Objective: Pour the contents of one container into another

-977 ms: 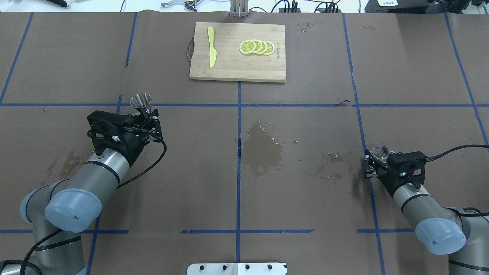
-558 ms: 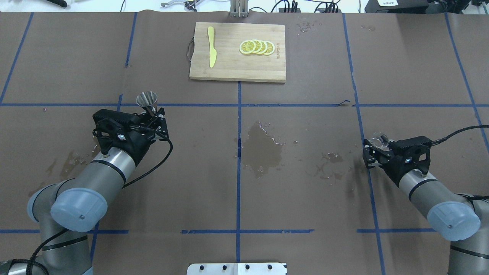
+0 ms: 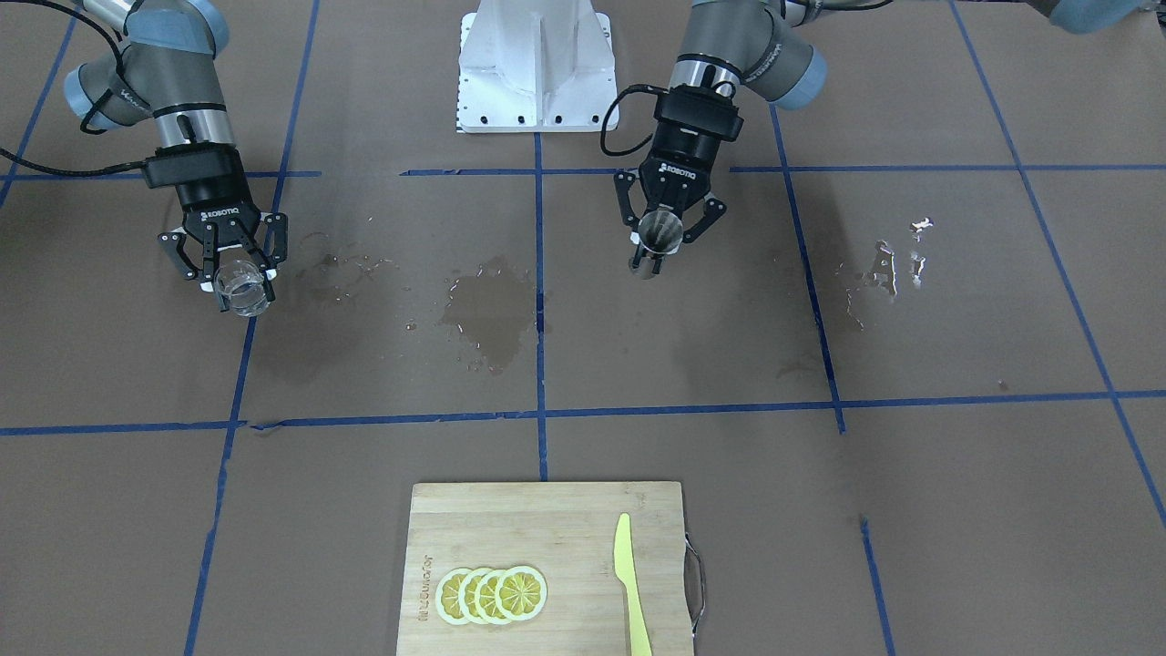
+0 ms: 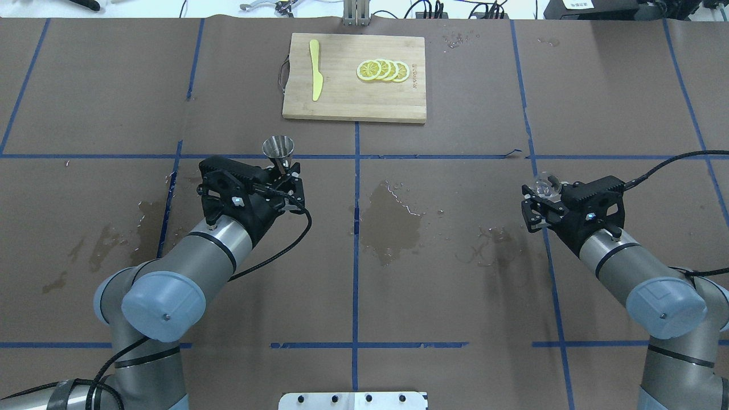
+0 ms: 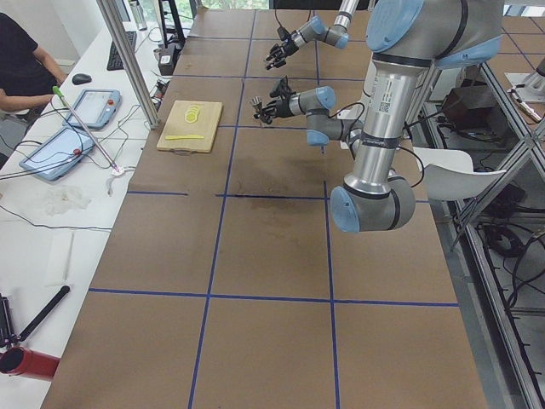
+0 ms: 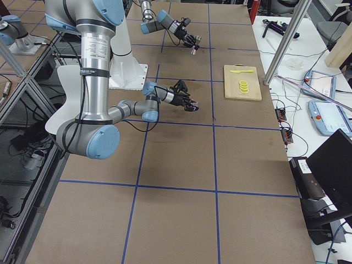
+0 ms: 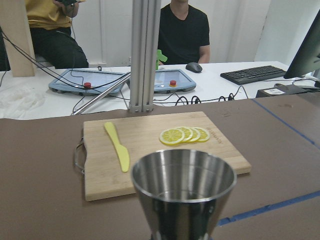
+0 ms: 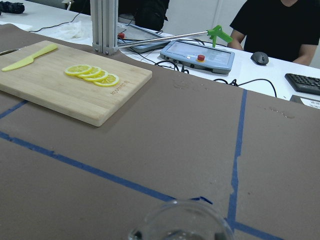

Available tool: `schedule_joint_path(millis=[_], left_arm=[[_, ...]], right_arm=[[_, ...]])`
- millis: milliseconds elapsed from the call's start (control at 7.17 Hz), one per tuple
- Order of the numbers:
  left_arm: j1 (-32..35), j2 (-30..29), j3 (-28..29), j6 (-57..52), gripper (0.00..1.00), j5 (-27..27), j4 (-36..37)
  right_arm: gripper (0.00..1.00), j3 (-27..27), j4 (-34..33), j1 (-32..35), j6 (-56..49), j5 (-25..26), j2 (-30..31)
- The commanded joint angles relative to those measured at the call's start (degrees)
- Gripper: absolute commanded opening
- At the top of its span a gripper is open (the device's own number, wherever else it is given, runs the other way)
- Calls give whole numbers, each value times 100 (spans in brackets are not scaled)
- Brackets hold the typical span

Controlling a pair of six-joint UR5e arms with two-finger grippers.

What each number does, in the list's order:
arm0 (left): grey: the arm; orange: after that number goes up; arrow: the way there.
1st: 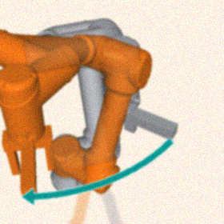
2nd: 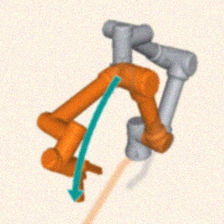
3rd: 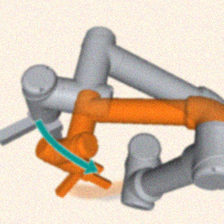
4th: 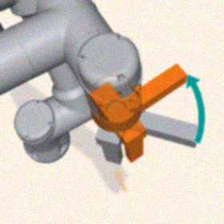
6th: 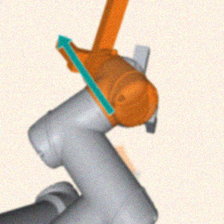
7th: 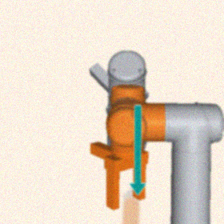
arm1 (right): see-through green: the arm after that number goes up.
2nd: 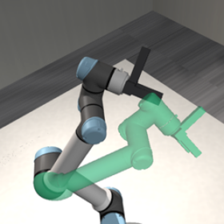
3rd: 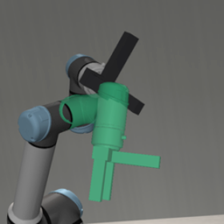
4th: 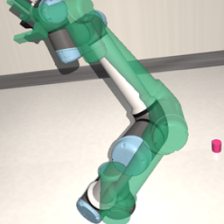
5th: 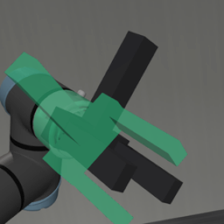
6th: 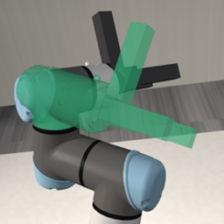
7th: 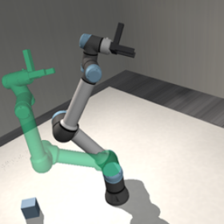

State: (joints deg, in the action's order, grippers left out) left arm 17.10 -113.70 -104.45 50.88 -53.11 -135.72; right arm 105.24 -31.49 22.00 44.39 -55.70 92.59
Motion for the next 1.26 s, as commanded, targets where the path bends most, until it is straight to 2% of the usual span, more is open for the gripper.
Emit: schedule_joint_path(millis=[0, 140, 279, 419, 558, 698, 837, 1116], left_arm=[[-162, -179, 151, -43, 0, -76, 54], [-172, -153, 353, -147, 0, -390, -7], [-180, -266, 398, -575, 0, -549, -34], [-181, -345, 407, -996, 0, -629, -51], [-189, -468, 425, -1044, 0, -830, 1], [-189, -513, 608, -1132, 0, -893, 10], [-181, -531, 757, -1307, 0, -894, -120], [-137, -531, 785, -1414, 0, -1557, -577]], right_arm=[[0, 223, -208, 102, -325, -281, -311], [0, 320, -217, 77, -508, -327, -347], [0, 400, -452, 85, -1162, -336, -530], [0, 600, -1012, 85, -1526, -353, -810], [0, 994, -1957, 68, -1547, -519, -1091], [0, 1459, -2993, 68, -1556, -956, -1442], [0, 1568, -3639, 68, -1556, -1021, -1863], [0, 1587, -4232, 32, -1739, -978, -2227]])
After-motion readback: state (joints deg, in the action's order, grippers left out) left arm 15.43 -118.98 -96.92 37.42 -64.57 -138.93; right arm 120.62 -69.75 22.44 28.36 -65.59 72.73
